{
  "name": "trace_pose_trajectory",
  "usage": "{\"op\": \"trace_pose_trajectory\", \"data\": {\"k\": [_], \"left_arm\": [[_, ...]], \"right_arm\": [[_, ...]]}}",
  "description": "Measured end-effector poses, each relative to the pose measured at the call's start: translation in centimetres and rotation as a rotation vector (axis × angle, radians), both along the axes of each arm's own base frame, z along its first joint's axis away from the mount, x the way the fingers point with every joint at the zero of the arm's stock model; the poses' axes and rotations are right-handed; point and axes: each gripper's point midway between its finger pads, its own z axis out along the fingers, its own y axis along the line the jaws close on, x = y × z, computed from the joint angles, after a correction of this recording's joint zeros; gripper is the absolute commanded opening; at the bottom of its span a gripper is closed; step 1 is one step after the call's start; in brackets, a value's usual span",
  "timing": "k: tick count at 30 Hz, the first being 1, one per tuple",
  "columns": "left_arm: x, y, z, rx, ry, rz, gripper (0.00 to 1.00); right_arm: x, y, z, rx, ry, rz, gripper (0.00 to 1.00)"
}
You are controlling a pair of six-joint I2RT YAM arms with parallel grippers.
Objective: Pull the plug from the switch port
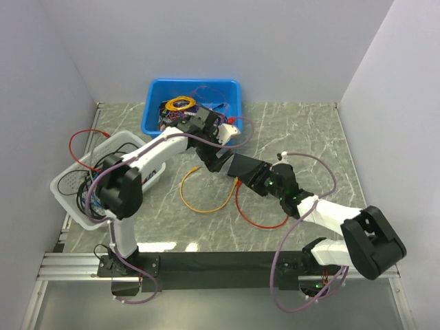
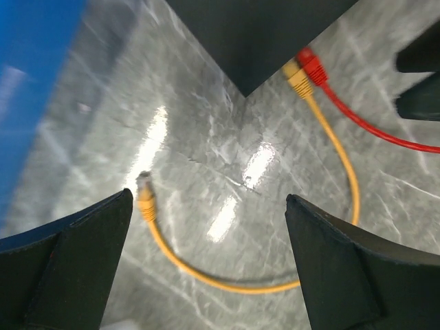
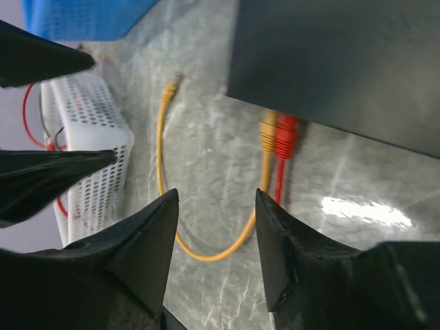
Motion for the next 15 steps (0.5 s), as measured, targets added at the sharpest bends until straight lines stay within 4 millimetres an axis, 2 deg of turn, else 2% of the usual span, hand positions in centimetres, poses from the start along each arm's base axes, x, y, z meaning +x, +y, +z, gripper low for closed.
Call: {"op": "trace_pose_trajectory", "data": {"k": [3,6,9,12,15], "left_arm": [[-0.2,0.0,-2.7,0.025,0.062,0.014,0.99],[-1.2,-0.2,-3.8,0.024,0.091,0.007,0.99],[-2.8,-1.0,-5.1,0.026,0.123,-0.023,0.99],[-5.0,-1.4,-6.6,0.048,0.166,-0.054,0.99],[-6.4,-1.7,-7.1,0.057,0.188,-0.079,0.99]], "right_arm": [[-0.1,-0.2,-1.6,0.012,0.043,-0.029,0.51],[0.3,-0.2,-2.5,0.017,0.065,-0.053,0.49],[0.7,-0.2,-3.6,0.015,0.085,-0.068,0.48],[0.8,-0.1,-5.6,0.010,0.134,-0.084,0.45],[1.0,-0.3,-6.7,0.022,0.169,-0.114,0.44]]}}
